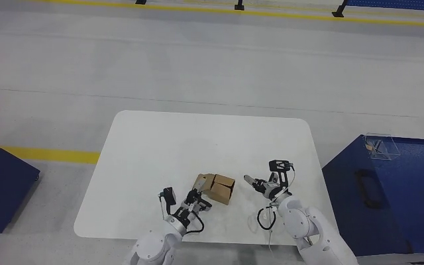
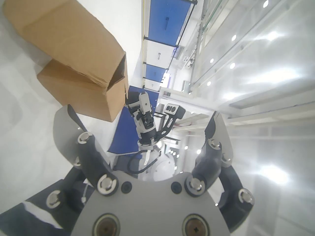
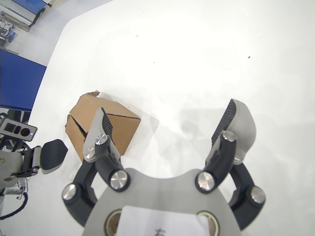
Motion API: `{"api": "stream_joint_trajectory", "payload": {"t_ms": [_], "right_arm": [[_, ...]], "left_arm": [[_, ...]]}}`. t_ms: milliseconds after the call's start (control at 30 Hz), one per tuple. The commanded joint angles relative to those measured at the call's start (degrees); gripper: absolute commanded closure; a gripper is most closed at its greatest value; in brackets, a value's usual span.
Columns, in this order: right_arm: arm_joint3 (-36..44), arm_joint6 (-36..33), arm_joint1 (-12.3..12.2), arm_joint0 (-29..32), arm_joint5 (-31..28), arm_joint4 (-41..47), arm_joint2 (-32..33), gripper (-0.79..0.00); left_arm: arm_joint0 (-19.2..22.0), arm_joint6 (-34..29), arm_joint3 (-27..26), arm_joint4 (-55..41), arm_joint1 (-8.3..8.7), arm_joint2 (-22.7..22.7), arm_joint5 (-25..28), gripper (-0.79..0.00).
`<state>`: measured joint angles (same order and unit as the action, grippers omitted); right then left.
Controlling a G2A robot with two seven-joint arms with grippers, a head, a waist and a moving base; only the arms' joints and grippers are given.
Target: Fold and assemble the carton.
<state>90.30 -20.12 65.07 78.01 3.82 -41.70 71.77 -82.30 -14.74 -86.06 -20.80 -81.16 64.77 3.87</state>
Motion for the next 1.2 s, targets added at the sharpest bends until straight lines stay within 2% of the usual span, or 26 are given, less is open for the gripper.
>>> {"api": "stream_joint_trajectory", "payload": {"t_ms": [0, 33, 133, 400, 600, 933, 1067, 1167], "right_arm": [[0.08, 0.08, 0.03, 0.19, -0.14, 0.33, 0.26, -0.785], [0.00, 0.01, 0.04, 0.31, -0.22, 0.35, 0.39, -0.785], [-0.12, 0.13, 0.12, 0.44, -0.36, 0.20, 0.46, -0.785], [0.20, 0.36, 0.32, 0.76, -0.42, -0.17, 0.50, -0.785], [0.48, 0.32, 0.47, 1.05, -0.45, -0.40, 0.58, -0.785], [0.79, 0.11, 0.70, 1.32, -0.50, -0.91, 0.68, -0.785], [0.74, -0.24, 0.82, 1.09, -0.34, -1.03, 0.62, -0.785], [0.49, -0.41, 0.94, 0.83, -0.18, -1.10, 0.55, -0.785]], "left_arm": [[0.64, 0.73, 2.17, -1.58, -0.29, -0.56, 2.39, -0.785], [0.87, 1.67, 3.34, -1.74, -0.49, -0.88, 5.08, -0.785], [1.88, 3.76, 6.33, -1.98, -0.93, -1.52, 8.65, -0.785], [5.49, 6.26, 13.20, -3.39, -2.01, -3.44, 10.10, -0.785], [8.41, 6.74, 18.58, -5.40, -2.83, -4.01, 13.13, -0.785], [12.43, 4.16, 26.89, -8.29, -3.92, -3.91, 21.78, -0.785], [13.89, 0.72, 30.01, -7.74, -4.16, -4.07, 26.90, -0.785], [14.84, -3.06, 32.38, -7.99, -4.32, -4.00, 33.08, -0.785]]}}
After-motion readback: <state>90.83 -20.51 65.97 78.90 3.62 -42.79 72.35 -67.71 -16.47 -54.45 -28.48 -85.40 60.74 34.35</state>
